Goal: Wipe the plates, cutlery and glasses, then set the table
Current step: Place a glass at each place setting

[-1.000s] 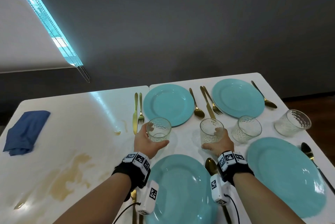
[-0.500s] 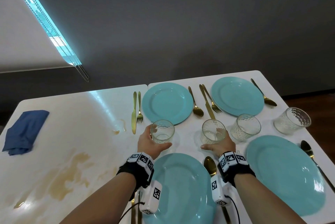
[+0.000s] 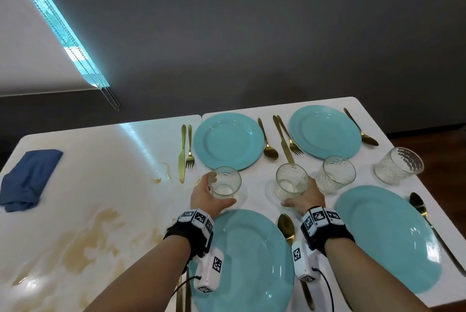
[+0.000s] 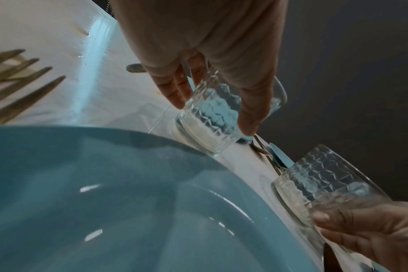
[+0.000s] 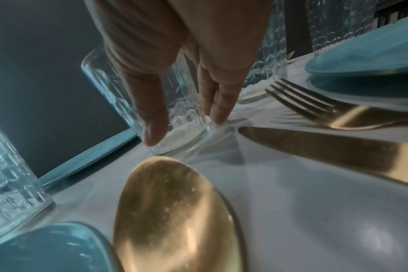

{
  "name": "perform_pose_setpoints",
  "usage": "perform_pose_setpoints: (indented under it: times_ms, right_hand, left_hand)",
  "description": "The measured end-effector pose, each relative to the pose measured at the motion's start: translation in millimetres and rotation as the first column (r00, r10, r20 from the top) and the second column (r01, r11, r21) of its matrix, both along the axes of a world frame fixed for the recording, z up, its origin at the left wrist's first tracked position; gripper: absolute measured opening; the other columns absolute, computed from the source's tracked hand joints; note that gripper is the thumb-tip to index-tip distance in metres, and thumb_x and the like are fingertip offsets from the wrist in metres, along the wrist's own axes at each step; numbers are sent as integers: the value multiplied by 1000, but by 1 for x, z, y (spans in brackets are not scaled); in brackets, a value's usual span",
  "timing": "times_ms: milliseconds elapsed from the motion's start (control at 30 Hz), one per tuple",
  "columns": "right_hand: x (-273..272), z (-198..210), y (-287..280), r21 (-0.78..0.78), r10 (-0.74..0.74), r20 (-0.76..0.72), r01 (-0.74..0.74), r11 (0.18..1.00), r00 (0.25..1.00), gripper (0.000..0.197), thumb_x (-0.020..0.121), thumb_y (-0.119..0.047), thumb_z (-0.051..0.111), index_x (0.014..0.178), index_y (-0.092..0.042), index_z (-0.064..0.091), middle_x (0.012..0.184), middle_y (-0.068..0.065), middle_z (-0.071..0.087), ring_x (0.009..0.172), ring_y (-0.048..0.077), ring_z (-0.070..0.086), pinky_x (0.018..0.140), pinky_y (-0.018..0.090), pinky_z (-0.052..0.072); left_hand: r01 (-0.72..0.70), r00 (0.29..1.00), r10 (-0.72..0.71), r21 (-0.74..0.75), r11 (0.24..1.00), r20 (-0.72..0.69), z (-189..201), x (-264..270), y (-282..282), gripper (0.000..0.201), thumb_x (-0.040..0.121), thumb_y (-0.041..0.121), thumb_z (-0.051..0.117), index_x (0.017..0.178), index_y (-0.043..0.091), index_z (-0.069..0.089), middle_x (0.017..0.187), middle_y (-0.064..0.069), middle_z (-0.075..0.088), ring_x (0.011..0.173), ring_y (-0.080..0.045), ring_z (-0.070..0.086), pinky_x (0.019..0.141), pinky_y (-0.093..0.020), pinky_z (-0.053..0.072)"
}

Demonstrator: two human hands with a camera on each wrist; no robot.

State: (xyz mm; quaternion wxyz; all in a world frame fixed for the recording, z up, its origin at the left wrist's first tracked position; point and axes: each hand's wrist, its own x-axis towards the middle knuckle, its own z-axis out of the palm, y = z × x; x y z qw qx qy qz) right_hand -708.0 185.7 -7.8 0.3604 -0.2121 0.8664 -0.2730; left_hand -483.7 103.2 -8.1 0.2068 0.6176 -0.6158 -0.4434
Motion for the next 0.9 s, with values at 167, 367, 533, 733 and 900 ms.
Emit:
perform_pose_setpoints:
  times_ms: [167, 367, 533, 733, 900]
  right_hand:
    - [1, 3, 1, 39, 38, -16, -37, 999, 999, 92, 65, 1, 80, 140, -15, 30, 140, 11, 46, 130, 32, 42, 105, 35, 38]
    - [5, 5, 6, 51, 6, -22, -5, 999, 1000, 90, 68, 3, 76, 142, -14, 28, 136, 14, 50, 127, 33, 45, 103, 35, 39]
    - [6, 8, 13, 52, -30, -9, 30, 998, 1000, 95, 68, 2, 76, 146, -16, 23, 140, 11, 48, 130, 30, 44, 106, 37, 37]
    - [18, 24, 21, 41, -87, -5, 87, 995, 996, 92, 71, 5, 73, 145, -16, 22, 143, 9, 45, 132, 29, 42, 107, 37, 36]
    - [39, 38, 28, 1, -119, -33, 119, 993, 992, 88, 71, 2, 73, 144, -15, 26, 140, 10, 49, 130, 30, 44, 110, 39, 35]
  left_hand:
    - [2, 999, -2, 6, 1000, 38, -2, 0, 0, 84, 53, 19, 90, 126, 18, 49, 121, -4, 62, 111, -21, 57, 89, -22, 40]
    - [17, 999, -19, 28, 999, 49, -1, 2, -1, 93, 48, 21, 93, 129, 17, 47, 123, -5, 60, 115, -22, 55, 92, -23, 39]
    - [31, 994, -39, 88, 996, 99, 0, 4, -3, 116, 43, 23, 95, 142, 16, 33, 136, -8, 52, 128, -26, 46, 107, -35, 39]
    - [76, 978, -103, 146, 986, 183, 13, 13, -2, 117, 53, 27, 91, 146, 9, 23, 143, -10, 45, 136, -27, 36, 111, -37, 32]
    - [88, 973, -119, 161, 983, 197, 28, 35, 0, 111, 59, 32, 88, 146, 7, 23, 143, -11, 45, 134, -25, 40, 109, -35, 33]
